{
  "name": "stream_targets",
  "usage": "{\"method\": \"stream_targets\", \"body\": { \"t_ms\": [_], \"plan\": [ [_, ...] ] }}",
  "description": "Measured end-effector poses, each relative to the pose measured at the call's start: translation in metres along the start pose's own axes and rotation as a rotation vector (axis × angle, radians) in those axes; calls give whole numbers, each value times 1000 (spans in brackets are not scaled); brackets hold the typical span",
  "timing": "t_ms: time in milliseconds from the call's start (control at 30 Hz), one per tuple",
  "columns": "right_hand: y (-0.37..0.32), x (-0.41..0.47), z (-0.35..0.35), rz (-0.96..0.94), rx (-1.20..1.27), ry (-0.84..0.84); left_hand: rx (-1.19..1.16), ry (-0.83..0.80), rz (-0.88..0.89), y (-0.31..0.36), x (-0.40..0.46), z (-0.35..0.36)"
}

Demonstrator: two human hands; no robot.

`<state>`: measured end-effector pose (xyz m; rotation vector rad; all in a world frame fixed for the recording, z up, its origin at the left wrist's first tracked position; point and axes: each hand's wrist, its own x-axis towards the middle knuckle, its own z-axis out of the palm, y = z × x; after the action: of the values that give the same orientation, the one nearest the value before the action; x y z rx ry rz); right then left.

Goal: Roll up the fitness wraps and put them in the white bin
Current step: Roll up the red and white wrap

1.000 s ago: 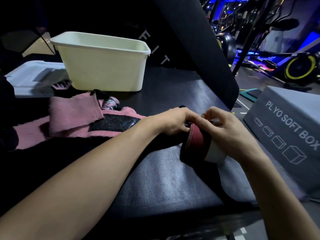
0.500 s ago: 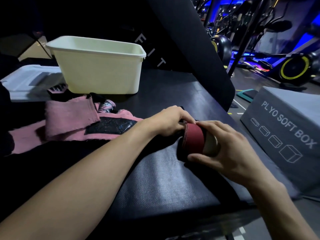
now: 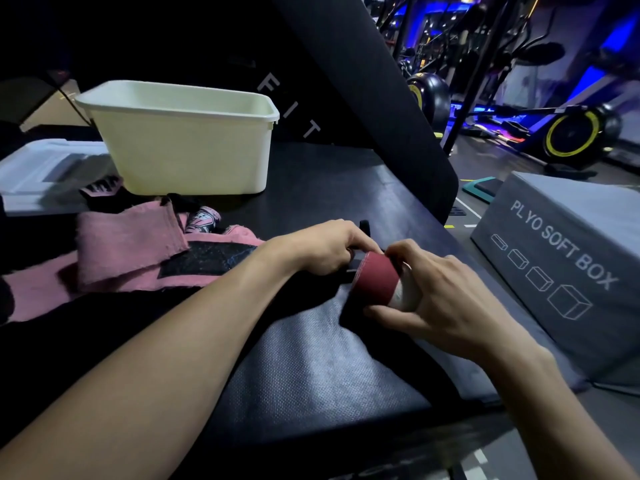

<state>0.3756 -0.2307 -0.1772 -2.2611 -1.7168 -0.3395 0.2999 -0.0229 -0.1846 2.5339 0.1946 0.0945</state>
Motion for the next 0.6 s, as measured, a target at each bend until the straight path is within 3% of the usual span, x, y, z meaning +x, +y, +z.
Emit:
{"method": "stream_targets", "body": {
  "t_ms": [167,367,600],
  "plan": [
    [5,6,1,47,114,-34,-190,-1,34,-8,1,6],
    [11,12,-4,80,226,-35,-222,306,-7,-11,2,2],
    [19,16,-5,142,267,-25,-285,451,39,1,-6,-8]
  ]
}}
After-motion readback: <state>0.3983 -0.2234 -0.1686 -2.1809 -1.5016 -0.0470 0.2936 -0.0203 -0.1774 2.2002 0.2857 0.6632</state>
